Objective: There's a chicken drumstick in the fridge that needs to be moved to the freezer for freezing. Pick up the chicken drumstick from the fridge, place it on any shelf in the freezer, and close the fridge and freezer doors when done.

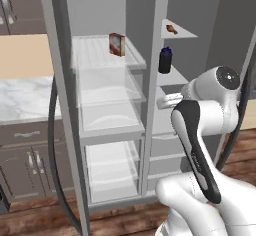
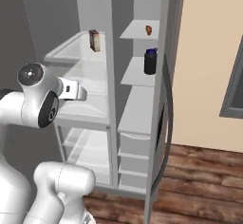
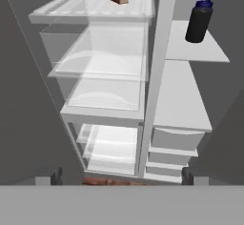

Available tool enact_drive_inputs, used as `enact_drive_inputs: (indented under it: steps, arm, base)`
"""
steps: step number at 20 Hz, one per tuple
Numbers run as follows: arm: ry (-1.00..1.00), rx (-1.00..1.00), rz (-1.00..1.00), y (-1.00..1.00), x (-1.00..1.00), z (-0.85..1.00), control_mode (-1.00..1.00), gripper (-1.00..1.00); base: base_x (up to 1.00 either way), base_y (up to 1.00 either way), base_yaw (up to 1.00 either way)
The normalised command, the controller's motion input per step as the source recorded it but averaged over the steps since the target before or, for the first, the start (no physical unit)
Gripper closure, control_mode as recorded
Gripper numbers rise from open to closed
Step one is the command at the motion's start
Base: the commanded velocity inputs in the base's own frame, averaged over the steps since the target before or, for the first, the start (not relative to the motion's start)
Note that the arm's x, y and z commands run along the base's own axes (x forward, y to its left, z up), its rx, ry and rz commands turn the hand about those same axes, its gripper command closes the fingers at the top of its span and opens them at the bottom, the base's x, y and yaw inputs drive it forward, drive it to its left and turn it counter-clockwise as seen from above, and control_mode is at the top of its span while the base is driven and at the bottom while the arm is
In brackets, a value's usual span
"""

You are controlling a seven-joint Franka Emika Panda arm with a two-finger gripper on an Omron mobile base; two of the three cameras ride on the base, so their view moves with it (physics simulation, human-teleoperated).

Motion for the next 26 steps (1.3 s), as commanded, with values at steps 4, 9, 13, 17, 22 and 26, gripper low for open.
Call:
enact_drive_inputs:
  steps: [4, 9, 13, 17, 22, 26]
  arm:
    - [0.00, 0.00, 0.00, 0.00, 0.00, 0.00, 1.00, -1.00]
    - [0.00, 0.00, 0.00, 0.00, 0.00, 0.00, 1.00, -1.00]
    - [0.00, 0.00, 0.00, 0.00, 0.00, 0.00, 1.00, -1.00]
    - [0.00, 0.00, 0.00, 0.00, 0.00, 0.00, 1.00, -1.00]
    - [0.00, 0.00, 0.00, 0.00, 0.00, 0.00, 1.00, -1.00]
    - [0.00, 0.00, 0.00, 0.00, 0.00, 0.00, 1.00, -1.00]
  base:
    - [-0.24, 0.57, 0.00]
    - [-0.05, 0.00, 0.01]
    - [-0.20, -0.09, 0.01]
    - [-0.63, 0.00, 0.00]
    - [-0.25, 0.00, 0.00]
    - [0.28, 0.00, 0.00]
